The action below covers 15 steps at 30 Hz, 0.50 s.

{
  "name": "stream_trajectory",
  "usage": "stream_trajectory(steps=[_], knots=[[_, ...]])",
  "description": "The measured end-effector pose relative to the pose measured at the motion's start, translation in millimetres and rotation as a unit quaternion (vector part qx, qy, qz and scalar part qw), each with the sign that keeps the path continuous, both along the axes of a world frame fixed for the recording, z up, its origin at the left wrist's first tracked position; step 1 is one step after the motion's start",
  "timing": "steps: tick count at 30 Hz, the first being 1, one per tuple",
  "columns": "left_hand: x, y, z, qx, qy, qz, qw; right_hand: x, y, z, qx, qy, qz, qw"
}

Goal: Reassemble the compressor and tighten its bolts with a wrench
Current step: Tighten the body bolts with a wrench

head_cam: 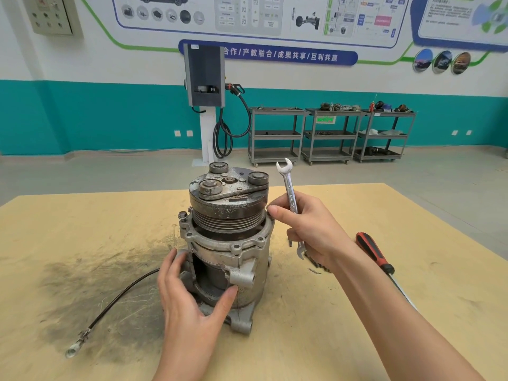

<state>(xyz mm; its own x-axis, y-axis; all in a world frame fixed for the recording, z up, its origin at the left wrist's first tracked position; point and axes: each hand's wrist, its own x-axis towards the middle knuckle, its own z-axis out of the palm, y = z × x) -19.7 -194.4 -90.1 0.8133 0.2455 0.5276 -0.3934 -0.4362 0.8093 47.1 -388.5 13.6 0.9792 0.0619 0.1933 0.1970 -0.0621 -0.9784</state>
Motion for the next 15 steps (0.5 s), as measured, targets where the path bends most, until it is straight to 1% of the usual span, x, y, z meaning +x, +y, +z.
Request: stream_trajectory(steps=[3, 9, 13, 15], knots=[[1.6, 2.1, -2.9, 0.008, -0.004, 0.009, 1.0, -2.3, -0.6, 2.6, 0.0, 0.008, 0.03, 1.0], [5.6, 0.8, -1.3, 0.019, -0.008, 0.023, 1.0, -1.6, 3.8, -0.2, 0.004, -0.003, -0.009, 1.0], [6.4, 1.2, -1.9, 0.026, -0.002, 0.027, 0.999, -2.0, -1.8, 2.7, 0.006, 0.0, 0.027, 1.0], [6.5, 1.3, -2.3, 0.025, -0.004, 0.025, 0.999, -2.2, -1.4, 3.3, 0.001, 0.001, 0.029, 1.0]])
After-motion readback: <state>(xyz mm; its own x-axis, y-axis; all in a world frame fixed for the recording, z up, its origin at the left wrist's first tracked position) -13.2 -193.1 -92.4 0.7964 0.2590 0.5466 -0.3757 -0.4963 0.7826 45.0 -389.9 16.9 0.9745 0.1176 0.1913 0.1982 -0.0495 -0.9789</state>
